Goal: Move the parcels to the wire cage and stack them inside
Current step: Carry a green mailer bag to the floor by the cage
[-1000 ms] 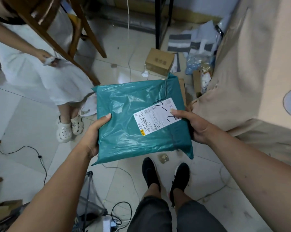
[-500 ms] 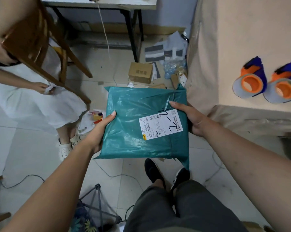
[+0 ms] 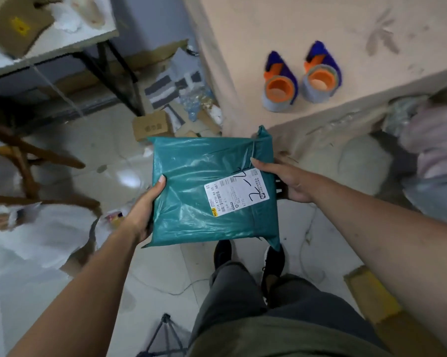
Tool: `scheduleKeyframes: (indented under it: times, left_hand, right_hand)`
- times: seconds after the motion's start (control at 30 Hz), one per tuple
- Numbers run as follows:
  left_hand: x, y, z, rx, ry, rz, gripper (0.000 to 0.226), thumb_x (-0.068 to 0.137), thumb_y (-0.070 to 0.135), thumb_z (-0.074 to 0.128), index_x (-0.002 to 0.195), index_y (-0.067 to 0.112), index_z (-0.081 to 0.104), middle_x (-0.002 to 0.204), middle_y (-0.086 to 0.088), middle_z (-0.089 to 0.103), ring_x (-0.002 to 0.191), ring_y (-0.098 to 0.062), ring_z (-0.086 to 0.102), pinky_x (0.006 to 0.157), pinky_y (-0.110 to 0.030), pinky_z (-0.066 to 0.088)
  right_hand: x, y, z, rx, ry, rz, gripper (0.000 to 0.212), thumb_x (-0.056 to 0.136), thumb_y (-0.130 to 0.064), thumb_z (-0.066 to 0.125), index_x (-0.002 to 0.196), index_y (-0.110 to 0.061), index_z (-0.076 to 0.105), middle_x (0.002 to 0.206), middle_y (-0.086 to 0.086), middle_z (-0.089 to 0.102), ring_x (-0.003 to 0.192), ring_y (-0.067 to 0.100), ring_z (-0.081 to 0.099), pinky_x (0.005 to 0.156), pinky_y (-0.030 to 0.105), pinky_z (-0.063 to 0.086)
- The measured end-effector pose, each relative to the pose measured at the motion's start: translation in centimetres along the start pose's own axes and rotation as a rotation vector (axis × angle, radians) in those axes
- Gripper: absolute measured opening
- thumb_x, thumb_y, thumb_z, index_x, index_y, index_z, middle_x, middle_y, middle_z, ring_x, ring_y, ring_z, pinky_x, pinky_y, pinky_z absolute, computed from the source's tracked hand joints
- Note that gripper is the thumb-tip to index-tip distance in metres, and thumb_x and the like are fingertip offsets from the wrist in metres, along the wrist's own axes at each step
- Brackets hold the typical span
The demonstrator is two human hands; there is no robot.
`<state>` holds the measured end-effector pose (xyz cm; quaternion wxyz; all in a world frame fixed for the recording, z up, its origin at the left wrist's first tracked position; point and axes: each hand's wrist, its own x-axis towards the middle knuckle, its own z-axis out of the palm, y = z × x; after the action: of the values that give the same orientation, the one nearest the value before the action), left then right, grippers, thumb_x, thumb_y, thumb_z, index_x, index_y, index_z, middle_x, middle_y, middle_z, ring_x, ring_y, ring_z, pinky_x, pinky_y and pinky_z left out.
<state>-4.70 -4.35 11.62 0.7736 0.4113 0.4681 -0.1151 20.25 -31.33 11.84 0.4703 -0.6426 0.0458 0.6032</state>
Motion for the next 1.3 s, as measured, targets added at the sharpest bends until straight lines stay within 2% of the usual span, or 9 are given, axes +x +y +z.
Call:
scheduleKeyframes:
  times: [0.23, 0.33, 0.4, 0.5, 0.6, 0.83, 0.97, 1.1, 1.3]
  left_hand:
    - [4.8, 3.1, 8.8, 0.286, -0.272, -0.052, 0.064, 0.095, 0.062, 0.065, 0.146, 0.023, 0.059, 0.146, -0.013, 0.062, 0.132, -0.034, 0.062, 0.099, -0.047, 0.058]
    - [5.2, 3.4, 14.6, 0.438, -0.433, -0.108, 0.068, 0.089, 0.058, 0.075, 0.144, 0.020, 0.061, 0.143, -0.014, 0.064, 0.130, -0.034, 0.064, 0.096, -0.045, 0.059]
    - [5.0, 2.8, 19.3, 0.561, -0.514, -0.167, 0.077, 0.079, 0.047, 0.087, 0.143, 0.016, 0.060, 0.139, -0.016, 0.067, 0.124, -0.034, 0.067, 0.090, -0.044, 0.062]
    - [4.3, 0.7, 27.1, 0.792, -0.647, -0.227, 0.069, 0.080, 0.026, 0.083, 0.143, 0.012, 0.058, 0.136, -0.020, 0.068, 0.121, -0.039, 0.068, 0.092, -0.048, 0.062]
    - [3.6, -2.7, 35.0, 0.948, -0.710, -0.247, 0.058, 0.079, 0.013, 0.083, 0.134, 0.005, 0.065, 0.127, -0.025, 0.071, 0.104, -0.040, 0.075, 0.076, -0.045, 0.065]
    - [1.1, -13.5, 50.2, 1.261, -0.914, -0.309, 0.073, 0.063, 0.024, 0.092, 0.131, 0.009, 0.068, 0.125, -0.024, 0.072, 0.100, -0.039, 0.076, 0.074, -0.042, 0.064]
    - [-0.9, -20.6, 56.2, 1.406, -1.024, -0.355, 0.062, 0.069, 0.035, 0.092, 0.125, 0.017, 0.073, 0.126, -0.020, 0.073, 0.105, -0.038, 0.075, 0.078, -0.042, 0.063]
    - [-2.4, -27.4, 60.8, 1.570, -1.082, -0.300, 0.070, 0.074, 0.049, 0.088, 0.132, 0.015, 0.068, 0.127, -0.019, 0.073, 0.111, -0.041, 0.073, 0.088, -0.049, 0.062]
    - [-3.3, -35.3, 66.9, 1.705, -1.136, -0.177, 0.052, 0.084, 0.053, 0.081, 0.124, 0.020, 0.074, 0.121, -0.013, 0.076, 0.111, -0.037, 0.074, 0.101, -0.051, 0.055]
  right_hand:
    - [-6.9, 7.2, -6.1, 0.316, 0.252, -0.077, 0.073, 0.067, -0.067, 0.088, 0.130, -0.037, 0.066, 0.119, -0.002, 0.078, 0.113, 0.022, 0.073, 0.078, 0.032, 0.062]
    - [-10.5, 12.0, -7.8, 0.477, 0.368, -0.125, 0.071, 0.069, -0.065, 0.087, 0.130, -0.035, 0.067, 0.122, -0.002, 0.077, 0.117, 0.021, 0.071, 0.087, 0.037, 0.062]
    - [-13.4, 15.7, -8.8, 0.603, 0.471, -0.153, 0.071, 0.070, -0.064, 0.087, 0.131, -0.033, 0.067, 0.123, -0.001, 0.077, 0.120, 0.022, 0.070, 0.094, 0.041, 0.061]
    - [-18.4, 21.5, -10.1, 0.776, 0.616, -0.199, 0.074, 0.066, -0.063, 0.089, 0.130, -0.032, 0.067, 0.122, 0.000, 0.077, 0.118, 0.024, 0.072, 0.095, 0.043, 0.061]
    - [-23.3, 27.5, -10.9, 0.952, 0.715, -0.250, 0.085, 0.058, -0.060, 0.095, 0.131, -0.028, 0.066, 0.123, 0.004, 0.077, 0.116, 0.026, 0.073, 0.093, 0.046, 0.062]
    - [-30.8, 41.2, -10.8, 1.323, 0.912, -0.397, 0.100, 0.054, -0.051, 0.100, 0.139, -0.017, 0.061, 0.128, 0.010, 0.074, 0.122, 0.033, 0.069, 0.105, 0.056, 0.055]
    - [-33.3, 47.7, -9.6, 1.478, 1.053, -0.439, 0.106, 0.049, -0.053, 0.102, 0.140, -0.019, 0.061, 0.125, 0.009, 0.076, 0.119, 0.032, 0.071, 0.105, 0.056, 0.055]
    - [-34.8, 52.6, -8.3, 1.607, 1.133, -0.492, 0.093, 0.064, -0.051, 0.097, 0.143, -0.021, 0.058, 0.128, 0.008, 0.075, 0.120, 0.031, 0.070, 0.106, 0.057, 0.054]
    - [-35.0, 57.0, -8.6, 1.768, 1.232, -0.482, 0.076, 0.073, -0.055, 0.090, 0.138, -0.028, 0.062, 0.125, 0.003, 0.076, 0.116, 0.027, 0.073, 0.103, 0.052, 0.057]
